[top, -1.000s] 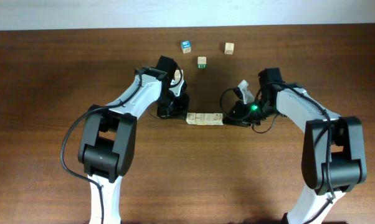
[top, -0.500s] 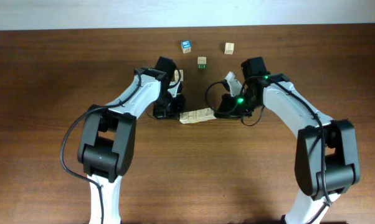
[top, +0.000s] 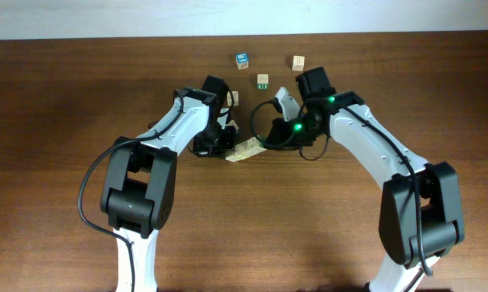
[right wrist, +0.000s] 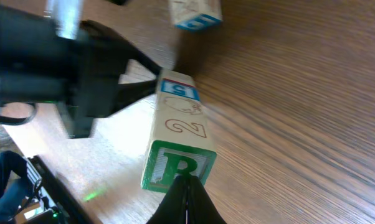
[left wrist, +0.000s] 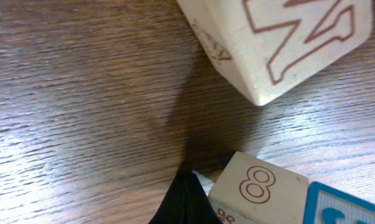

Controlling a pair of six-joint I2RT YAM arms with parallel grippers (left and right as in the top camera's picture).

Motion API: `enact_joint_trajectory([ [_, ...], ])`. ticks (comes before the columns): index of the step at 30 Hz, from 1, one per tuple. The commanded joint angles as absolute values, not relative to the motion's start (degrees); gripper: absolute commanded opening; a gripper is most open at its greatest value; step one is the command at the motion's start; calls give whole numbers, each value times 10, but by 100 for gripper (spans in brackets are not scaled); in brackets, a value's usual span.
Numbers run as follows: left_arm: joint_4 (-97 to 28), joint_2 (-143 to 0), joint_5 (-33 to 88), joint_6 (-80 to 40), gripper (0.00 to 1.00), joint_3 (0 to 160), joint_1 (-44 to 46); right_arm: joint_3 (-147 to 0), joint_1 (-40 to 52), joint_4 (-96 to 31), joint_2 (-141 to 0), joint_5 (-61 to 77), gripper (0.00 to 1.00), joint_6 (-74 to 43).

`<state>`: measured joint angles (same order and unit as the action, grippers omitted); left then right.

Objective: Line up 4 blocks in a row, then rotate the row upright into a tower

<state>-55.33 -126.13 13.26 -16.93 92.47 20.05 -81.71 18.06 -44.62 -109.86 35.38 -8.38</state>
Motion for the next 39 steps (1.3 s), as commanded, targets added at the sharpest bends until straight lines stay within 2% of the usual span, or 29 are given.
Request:
enact_joint_trajectory([
  [1, -552, -1264, 189, -173, 0, 927, 225, -822, 233, -439, -1107, 368, 4, -94],
  [12, -565, -1264, 151, -173, 0, 927, 215, -825, 258, -400, -1107, 325, 4, -137],
  [20, -584, -1264, 136, -173, 0, 927, 150, -825, 271, -385, -1111, 284, 4, -163],
  [26, -579, -1264, 64, -186, 0, 927, 130, -825, 289, -363, -1113, 243, 4, -175],
  [34, -574, -1264, 61, -186, 0, 927, 33, -825, 289, -344, -1129, 255, 4, -175],
  [39, -574, -1264, 46, -186, 0, 927, 10, -825, 299, -336, -1129, 264, 4, -175],
])
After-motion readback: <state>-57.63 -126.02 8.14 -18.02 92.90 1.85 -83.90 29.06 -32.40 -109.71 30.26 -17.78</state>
